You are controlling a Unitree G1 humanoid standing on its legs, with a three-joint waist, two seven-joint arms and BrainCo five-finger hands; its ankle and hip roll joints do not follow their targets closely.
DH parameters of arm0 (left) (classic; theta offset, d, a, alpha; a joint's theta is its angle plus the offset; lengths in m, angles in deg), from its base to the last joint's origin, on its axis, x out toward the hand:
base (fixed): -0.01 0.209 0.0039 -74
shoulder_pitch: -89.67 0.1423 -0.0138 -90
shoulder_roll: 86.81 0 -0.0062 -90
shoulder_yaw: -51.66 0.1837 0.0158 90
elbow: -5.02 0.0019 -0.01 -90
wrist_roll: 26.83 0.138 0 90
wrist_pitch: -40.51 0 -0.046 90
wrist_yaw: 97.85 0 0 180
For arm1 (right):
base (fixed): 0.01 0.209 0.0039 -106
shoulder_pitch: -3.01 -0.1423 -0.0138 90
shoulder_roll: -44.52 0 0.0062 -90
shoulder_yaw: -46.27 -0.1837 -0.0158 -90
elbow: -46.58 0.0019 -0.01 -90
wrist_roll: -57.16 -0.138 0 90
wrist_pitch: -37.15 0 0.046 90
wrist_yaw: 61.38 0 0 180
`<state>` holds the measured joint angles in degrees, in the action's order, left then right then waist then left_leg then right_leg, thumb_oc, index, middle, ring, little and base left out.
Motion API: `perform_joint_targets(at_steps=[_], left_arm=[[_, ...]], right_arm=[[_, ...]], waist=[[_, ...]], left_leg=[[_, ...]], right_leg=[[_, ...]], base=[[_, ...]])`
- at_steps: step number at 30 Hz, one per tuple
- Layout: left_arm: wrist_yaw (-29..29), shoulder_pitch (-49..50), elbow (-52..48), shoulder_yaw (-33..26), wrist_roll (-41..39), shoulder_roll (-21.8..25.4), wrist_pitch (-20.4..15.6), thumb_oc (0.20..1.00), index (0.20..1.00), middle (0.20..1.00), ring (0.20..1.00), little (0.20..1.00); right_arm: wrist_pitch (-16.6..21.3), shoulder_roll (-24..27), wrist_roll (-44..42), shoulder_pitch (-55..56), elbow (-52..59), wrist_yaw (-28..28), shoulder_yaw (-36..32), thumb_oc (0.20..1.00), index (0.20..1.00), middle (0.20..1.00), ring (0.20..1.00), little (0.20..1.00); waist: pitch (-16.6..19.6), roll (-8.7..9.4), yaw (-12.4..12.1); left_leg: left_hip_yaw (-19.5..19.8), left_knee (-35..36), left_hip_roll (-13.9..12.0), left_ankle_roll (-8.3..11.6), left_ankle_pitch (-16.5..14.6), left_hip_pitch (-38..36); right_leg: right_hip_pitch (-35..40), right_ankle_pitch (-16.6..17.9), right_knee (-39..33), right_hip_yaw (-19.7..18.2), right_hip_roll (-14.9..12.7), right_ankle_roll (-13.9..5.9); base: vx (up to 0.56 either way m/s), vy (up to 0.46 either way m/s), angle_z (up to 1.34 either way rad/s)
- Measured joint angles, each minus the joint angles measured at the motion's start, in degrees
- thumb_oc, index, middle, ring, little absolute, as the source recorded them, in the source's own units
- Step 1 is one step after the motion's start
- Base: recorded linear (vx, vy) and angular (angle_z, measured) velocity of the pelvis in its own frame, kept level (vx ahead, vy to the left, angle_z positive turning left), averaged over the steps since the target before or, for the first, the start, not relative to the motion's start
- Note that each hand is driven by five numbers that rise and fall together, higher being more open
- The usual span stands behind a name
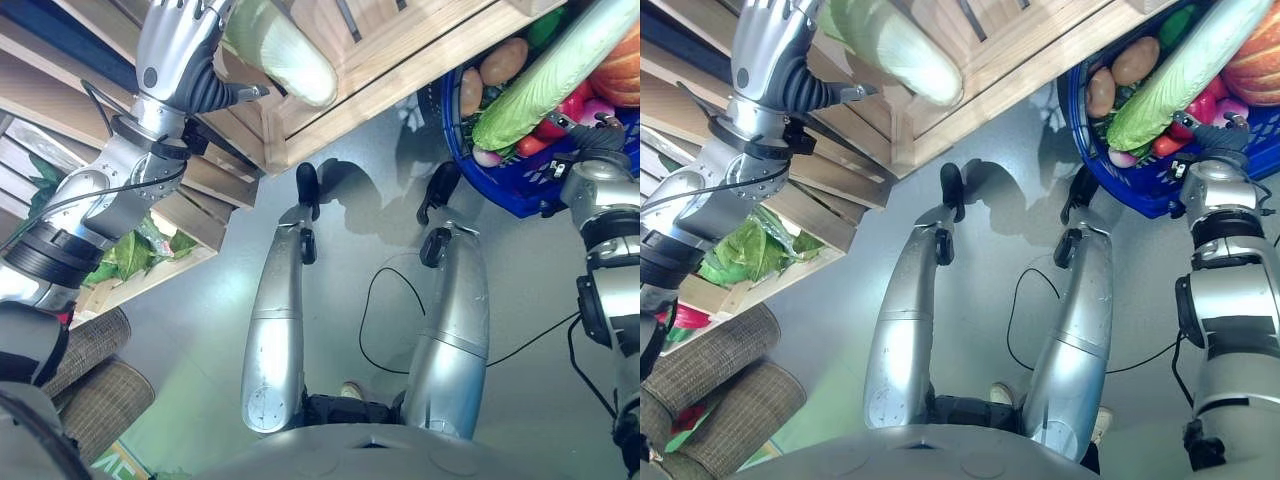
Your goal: Pick up fruits and vegetables into the basket
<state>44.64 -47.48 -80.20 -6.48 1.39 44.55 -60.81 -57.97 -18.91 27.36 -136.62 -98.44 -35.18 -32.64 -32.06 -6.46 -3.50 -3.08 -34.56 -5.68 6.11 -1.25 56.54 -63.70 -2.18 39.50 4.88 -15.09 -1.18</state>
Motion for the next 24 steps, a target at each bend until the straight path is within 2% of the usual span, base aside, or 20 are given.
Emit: perform_joint_targets(at_steps=[4,8,10,15,17,21,24], left_arm=[[-0.98,0.48,-0.04,-0.17,1.86,0.02,0.24,1.0,1.0,1.0,1.0,1.0],[-1.25,1.7,-0.68,-0.72,6.07,0.14,4.27,1.0,1.0,1.0,1.0,1.0],[0.0,1.86,-0.66,-0.69,9.35,0.4,7.52,1.0,1.0,1.0,1.0,1.0],[6.29,2.0,1.03,0.25,10.71,1.11,12.94,1.0,1.0,1.0,1.0,1.0],[8.32,0.73,3.17,2.59,11.2,1.09,14.92,1.0,1.0,1.0,1.0,1.0],[10.66,-1.88,8.65,7.02,11.19,0.61,16.23,1.0,1.0,1.0,1.0,1.0],[11.1,-2.8,14.61,9.12,11.19,-1.19,16.53,1.0,1.0,1.0,1.0,1.0]], right_arm=[[2.16,-1.31,0.02,7.15,9.58,4.72,-0.15,1.0,1.0,1.0,1.0,1.0],[5.13,-2.68,2.22,16.27,19.74,7.78,-3.61,1.0,1.0,1.0,1.0,1.0],[6.66,-3.05,4.63,21.91,25.89,9.09,-4.32,1.0,1.0,1.0,1.0,1.0],[10.97,-4.9,9.56,28.56,39.78,9.63,-6.73,1.0,1.0,1.0,1.0,1.0],[12.4,-4.96,11.71,29.71,43.61,9.57,-7.03,1.0,1.0,1.0,1.0,1.0],[14.17,-4.88,14.49,30.26,48.2,8.74,-8.2,1.0,1.0,1.0,1.0,1.0],[15.39,-3.75,15.6,30.59,51.21,6.55,-8.56,1.0,1.0,1.0,1.0,1.0]], waist=[[0.0,0.0,1.91],[-0.01,0.02,4.42],[-0.04,0.07,6.55],[-0.04,0.07,10.9],[-0.04,0.06,12.5],[-0.01,0.02,14.64],[-0.01,0.02,15.35]], left_leg=[[-0.92,0.65,-0.26,-0.45,-0.74,-2.78],[-2.33,2.09,-0.32,-0.81,-1.08,-5.8],[-3.27,3.3,-0.31,-0.85,-1.1,-8.0],[-6.27,5.63,-0.41,-1.33,-1.79,-12.78],[-7.77,7.11,-0.34,-1.44,-1.81,-14.97],[-10.21,8.67,-0.2,-1.89,-2.15,-17.55],[-12.28,10.17,0.3,-2.06,-2.17,-19.06]], right_leg=[[2.7,0.27,-1.58,-0.68,0.34,-0.44],[5.37,0.76,-3.71,-1.47,0.72,-1.27],[6.95,1.37,-5.24,-2.29,1.01,-1.79],[10.57,2.7,-8.92,-4.37,1.81,-2.91],[12.07,3.67,-10.83,-5.27,1.91,-3.29],[13.31,4.24,-12.57,-7.06,2.01,-3.95],[13.3,4.8,-13.53,-8.47,1.95,-4.3]], base=[[-0.01,0.084,-0.1],[-0.01,0.117,-0.11],[0.0,0.156,-0.15],[0.01,0.16,-0.24],[0.03,0.171,-0.27],[0.03,0.164,-0.2],[0.03,0.13,-0.22]])
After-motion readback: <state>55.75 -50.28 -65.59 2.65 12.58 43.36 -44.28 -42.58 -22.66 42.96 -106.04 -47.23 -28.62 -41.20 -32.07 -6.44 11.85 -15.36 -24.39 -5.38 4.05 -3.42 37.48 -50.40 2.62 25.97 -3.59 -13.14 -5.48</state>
